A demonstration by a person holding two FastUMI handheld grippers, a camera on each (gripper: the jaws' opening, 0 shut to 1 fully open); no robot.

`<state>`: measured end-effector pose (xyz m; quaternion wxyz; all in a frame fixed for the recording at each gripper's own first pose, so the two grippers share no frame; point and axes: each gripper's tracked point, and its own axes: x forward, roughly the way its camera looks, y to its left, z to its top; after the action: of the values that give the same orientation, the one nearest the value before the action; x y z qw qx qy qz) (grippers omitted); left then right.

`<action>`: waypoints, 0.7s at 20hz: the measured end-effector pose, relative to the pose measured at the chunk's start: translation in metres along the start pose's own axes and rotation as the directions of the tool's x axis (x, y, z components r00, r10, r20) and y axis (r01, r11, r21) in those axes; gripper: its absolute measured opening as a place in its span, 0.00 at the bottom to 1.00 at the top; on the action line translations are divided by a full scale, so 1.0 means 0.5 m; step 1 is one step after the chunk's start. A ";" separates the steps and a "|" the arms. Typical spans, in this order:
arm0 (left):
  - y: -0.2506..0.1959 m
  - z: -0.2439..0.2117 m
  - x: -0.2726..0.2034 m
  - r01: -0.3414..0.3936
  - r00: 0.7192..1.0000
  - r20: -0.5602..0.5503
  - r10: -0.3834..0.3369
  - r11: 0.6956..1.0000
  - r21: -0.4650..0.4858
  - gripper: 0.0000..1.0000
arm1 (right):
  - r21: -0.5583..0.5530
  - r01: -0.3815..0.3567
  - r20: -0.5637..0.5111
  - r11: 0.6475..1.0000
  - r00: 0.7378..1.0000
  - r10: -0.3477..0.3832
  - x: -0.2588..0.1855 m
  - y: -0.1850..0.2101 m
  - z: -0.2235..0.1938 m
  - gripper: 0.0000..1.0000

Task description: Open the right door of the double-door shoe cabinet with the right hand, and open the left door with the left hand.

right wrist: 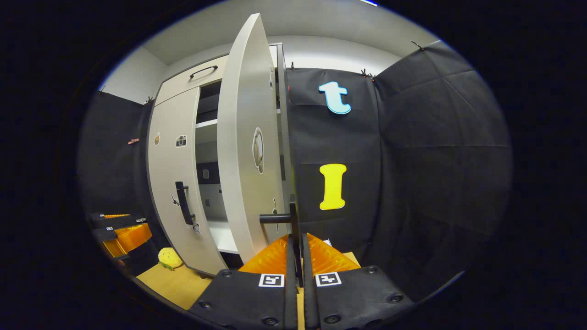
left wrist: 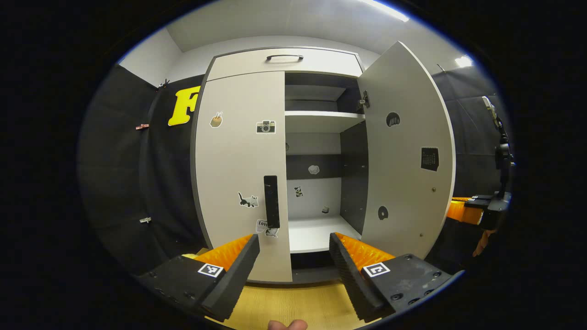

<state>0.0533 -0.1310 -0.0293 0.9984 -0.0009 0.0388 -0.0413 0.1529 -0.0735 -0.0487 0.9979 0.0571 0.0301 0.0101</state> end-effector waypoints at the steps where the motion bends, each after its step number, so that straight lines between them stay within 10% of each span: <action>1: 0.004 -0.002 0.009 -0.001 1.000 -0.001 0.001 1.000 -0.007 0.95 | 0.003 0.001 -0.003 1.000 1.000 -0.001 -0.004 -0.001 -0.001 0.14; 3: 0.012 0.000 0.031 -0.007 1.000 -0.001 0.007 1.000 -0.017 0.95 | -0.005 0.019 0.000 1.000 1.000 -0.019 -0.014 -0.014 0.000 0.18; 9: 0.043 0.003 0.119 -0.020 1.000 0.004 0.020 1.000 -0.007 0.95 | -0.015 0.046 0.030 0.999 0.999 -0.045 -0.054 -0.040 0.016 0.93; 14: 0.075 -0.004 0.204 -0.033 0.999 0.007 0.033 0.999 -0.003 0.95 | 0.029 0.058 0.043 0.998 0.997 -0.059 -0.079 -0.052 0.023 0.93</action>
<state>0.1577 -0.1021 -0.0393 0.9991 -0.0017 0.0353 -0.0247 0.1146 -0.1016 -0.0380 0.9973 0.0701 0.0100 -0.0208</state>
